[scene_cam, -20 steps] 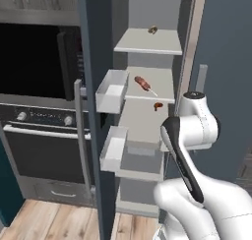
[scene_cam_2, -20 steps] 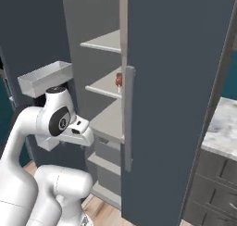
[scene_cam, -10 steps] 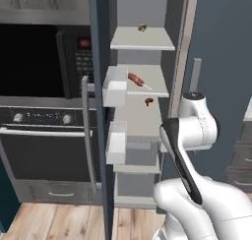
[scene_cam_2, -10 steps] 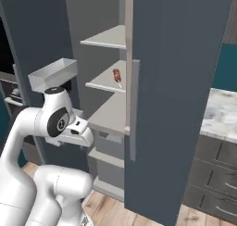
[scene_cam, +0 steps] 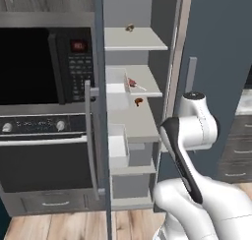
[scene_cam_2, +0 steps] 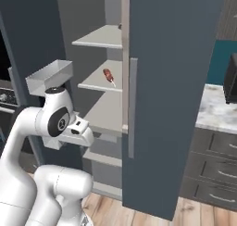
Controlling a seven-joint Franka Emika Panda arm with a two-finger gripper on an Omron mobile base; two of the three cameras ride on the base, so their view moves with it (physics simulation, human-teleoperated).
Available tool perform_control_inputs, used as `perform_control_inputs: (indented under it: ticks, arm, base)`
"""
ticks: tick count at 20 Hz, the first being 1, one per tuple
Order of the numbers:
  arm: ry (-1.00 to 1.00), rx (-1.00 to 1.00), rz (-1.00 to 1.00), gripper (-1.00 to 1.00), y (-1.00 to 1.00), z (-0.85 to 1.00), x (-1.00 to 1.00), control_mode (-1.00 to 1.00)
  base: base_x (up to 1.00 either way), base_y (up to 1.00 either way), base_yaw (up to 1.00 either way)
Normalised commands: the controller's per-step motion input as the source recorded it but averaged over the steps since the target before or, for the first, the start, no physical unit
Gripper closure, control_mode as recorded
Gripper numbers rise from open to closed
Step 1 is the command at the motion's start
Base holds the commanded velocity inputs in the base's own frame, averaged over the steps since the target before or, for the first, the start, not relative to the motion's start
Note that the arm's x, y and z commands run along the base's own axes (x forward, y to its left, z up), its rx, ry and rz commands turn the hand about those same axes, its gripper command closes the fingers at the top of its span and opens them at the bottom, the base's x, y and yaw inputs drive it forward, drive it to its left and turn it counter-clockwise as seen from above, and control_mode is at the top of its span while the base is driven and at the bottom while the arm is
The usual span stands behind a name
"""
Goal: Store the kebab skewer in the freezer for long-term storage. Close the freezer door after placing the cooked food.
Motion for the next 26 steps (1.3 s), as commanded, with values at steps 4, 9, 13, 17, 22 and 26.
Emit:
perform_control_inputs:
  ticks: [4, 9, 13, 17, 22, 26]
  arm:
    - [0.0, 0.0, 0.0, -1.0, 0.0, 0.0, 0.0, 1.0]
    - [0.0, 0.0, 0.0, -1.0, 0.0, 0.0, 0.0, 1.0]
    - [0.0, 0.0, 0.0, -1.0, 0.0, 0.0, 0.0, 1.0]
    - [0.0, 0.0, 0.0, -1.0, 0.0, 0.0, 0.0, 1.0]
    - [0.0, 0.0, 0.0, -1.0, 0.0, 0.0, 0.0, 1.0]
    - [0.0, 0.0, 0.0, -1.0, 0.0, 0.0, 0.0, 1.0]
  base:
    - [-0.31, 0.4, -0.26]
    - [-0.29, 0.52, -0.19]
    - [-0.24, 0.47, -0.15]
    - [-0.19, 0.25, -0.1]
    - [-0.28, 0.17, -0.06]
    - [-0.26, 0.21, -0.02]
